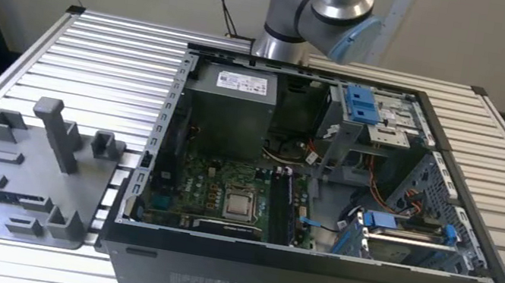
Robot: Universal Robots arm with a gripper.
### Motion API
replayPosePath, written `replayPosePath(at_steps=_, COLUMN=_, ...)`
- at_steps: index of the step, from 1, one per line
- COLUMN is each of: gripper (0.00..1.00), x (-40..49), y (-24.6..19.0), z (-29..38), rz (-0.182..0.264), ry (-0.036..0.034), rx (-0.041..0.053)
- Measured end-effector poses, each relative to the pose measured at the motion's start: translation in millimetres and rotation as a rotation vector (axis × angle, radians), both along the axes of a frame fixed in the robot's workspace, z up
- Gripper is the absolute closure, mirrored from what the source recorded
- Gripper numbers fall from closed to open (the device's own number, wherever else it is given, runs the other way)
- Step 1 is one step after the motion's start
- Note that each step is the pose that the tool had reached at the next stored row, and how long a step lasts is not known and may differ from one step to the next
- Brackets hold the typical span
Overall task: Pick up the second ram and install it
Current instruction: 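Pick up the second ram and move it above second insertion slot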
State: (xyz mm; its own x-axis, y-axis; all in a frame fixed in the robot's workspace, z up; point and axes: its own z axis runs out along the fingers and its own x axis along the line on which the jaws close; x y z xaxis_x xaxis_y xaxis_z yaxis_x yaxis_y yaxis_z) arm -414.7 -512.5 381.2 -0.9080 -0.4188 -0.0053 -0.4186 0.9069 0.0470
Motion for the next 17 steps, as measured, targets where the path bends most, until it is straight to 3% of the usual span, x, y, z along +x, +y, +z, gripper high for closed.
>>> replayPosePath(at_steps=17, gripper=0.89, x=0.0, y=0.0, z=0.1, rz=0.305, ry=0.0002, rx=-0.0021)
